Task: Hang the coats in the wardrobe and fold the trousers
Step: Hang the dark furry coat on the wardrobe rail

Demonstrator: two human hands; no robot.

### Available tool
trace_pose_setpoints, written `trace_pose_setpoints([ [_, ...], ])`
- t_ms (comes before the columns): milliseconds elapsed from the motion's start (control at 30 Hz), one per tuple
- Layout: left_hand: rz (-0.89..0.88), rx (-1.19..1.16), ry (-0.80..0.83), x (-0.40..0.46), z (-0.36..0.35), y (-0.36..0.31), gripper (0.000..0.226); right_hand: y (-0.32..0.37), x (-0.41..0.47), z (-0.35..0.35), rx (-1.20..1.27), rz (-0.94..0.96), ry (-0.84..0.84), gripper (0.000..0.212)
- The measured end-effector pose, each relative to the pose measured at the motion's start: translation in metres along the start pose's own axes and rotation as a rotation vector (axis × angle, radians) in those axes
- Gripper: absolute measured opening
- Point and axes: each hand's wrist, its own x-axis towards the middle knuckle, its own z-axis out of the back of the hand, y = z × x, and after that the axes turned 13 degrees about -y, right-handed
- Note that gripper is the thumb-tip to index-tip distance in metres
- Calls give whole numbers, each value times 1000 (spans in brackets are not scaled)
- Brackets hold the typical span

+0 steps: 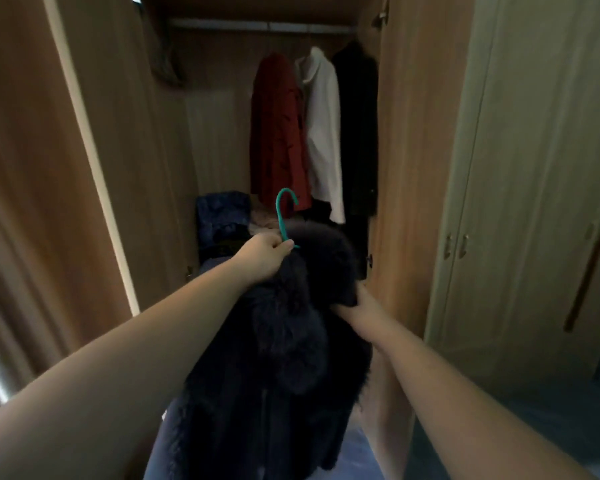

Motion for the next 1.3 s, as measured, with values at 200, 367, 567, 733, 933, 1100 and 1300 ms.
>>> trace_pose_setpoints([
  [200,169,-113,-164,6,-25,25,35,26,-5,-18,-76,44,-36,42],
  [367,187,-99,-274,15,-64,27,31,34,-7,-33,-229,152,187,79],
  [567,383,-403,-99,50,-120,17,30,-6,49,-37,-406,99,193,94],
  [733,510,-634,-49,71,-157,10,22,-38,98,-24,-581,114,136,82],
  [933,462,-789,11,102,-169,0,23,-57,160,0,-641,270,-2,47],
  [1100,236,-322,-241,148,-140,10,37,-46,225,12,-625,367,-47,31],
  [1300,70,79,-439,183,-94,66,38,-13,292,4,-658,476,-91,33],
])
